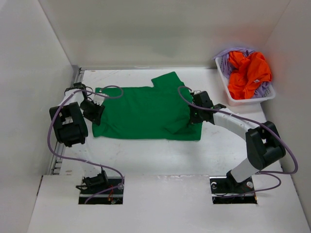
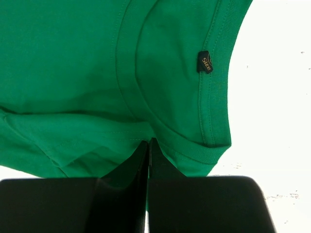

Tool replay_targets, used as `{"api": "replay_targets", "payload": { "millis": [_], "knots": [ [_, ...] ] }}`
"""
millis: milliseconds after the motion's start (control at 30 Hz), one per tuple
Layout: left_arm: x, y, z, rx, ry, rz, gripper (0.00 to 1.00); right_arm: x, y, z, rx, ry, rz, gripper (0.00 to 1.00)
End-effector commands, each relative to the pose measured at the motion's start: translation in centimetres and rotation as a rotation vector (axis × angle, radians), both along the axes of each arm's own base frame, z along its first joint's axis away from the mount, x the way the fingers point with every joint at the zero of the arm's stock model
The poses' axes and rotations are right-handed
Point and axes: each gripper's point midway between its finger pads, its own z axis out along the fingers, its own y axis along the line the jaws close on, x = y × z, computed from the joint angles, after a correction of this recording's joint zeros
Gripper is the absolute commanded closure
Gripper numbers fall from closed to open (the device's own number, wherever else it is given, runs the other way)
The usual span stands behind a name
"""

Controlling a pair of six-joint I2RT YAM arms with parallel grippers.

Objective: Fold and stack the t-shirts
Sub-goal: Flatten out the tshirt

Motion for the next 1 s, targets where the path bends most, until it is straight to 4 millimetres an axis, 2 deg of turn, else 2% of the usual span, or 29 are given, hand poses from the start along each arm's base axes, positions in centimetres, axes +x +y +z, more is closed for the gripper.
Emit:
{"api": "replay_targets", "payload": {
  "millis": [0, 200, 333, 400, 500, 633, 733, 800, 867, 933, 967],
  "knots": [
    [-0.6, 0.0, -0.7, 0.000, 0.036, 0.041, 0.64, 0.9, 0.3, 0.6, 0.017, -0.033, 0.011, 1.00],
    [-0.8, 0.3, -1.0, 0.007, 0.049, 0.053, 0.66, 0.7, 0.3, 0.6, 0.019, -0.034, 0.008, 1.00],
    [-0.7, 0.4, -0.8, 0.008, 0.041, 0.059, 0.81, 0.6, 0.3, 0.8, 0.020, -0.039, 0.008, 1.00],
    [-0.5, 0.3, -0.3, 0.005, 0.023, 0.061, 0.90, 0.5, 0.1, 0.8, 0.018, -0.040, 0.006, 1.00],
    [-0.1, 0.4, 0.8, 0.008, -0.014, 0.065, 0.96, 0.3, -0.1, 0.8, 0.015, -0.041, 0.002, 1.00],
    [0.6, 0.4, 2.2, 0.015, -0.066, 0.065, 0.99, 0.3, -0.8, 1.2, 0.011, -0.051, -0.014, 1.00],
    [1.9, 0.7, 3.9, 0.030, -0.135, 0.069, 1.00, 0.8, -1.5, 2.1, 0.021, -0.074, -0.043, 1.00],
    [3.4, 1.0, 5.5, 0.045, -0.203, 0.083, 1.00, 2.3, -2.1, 3.8, 0.040, -0.117, -0.070, 1.00],
    [6.0, 0.9, 7.7, 0.069, -0.297, 0.086, 1.00, 5.5, -3.2, 6.9, 0.053, -0.188, -0.111, 1.00],
    [9.7, 0.5, 11.2, 0.104, -0.432, 0.082, 1.00, 9.7, -4.7, 12.1, 0.064, -0.295, -0.157, 1.00],
    [11.9, 0.3, 13.5, 0.129, -0.515, 0.082, 1.00, 12.0, -5.8, 15.7, 0.067, -0.366, -0.188, 1.00]
  ]
}}
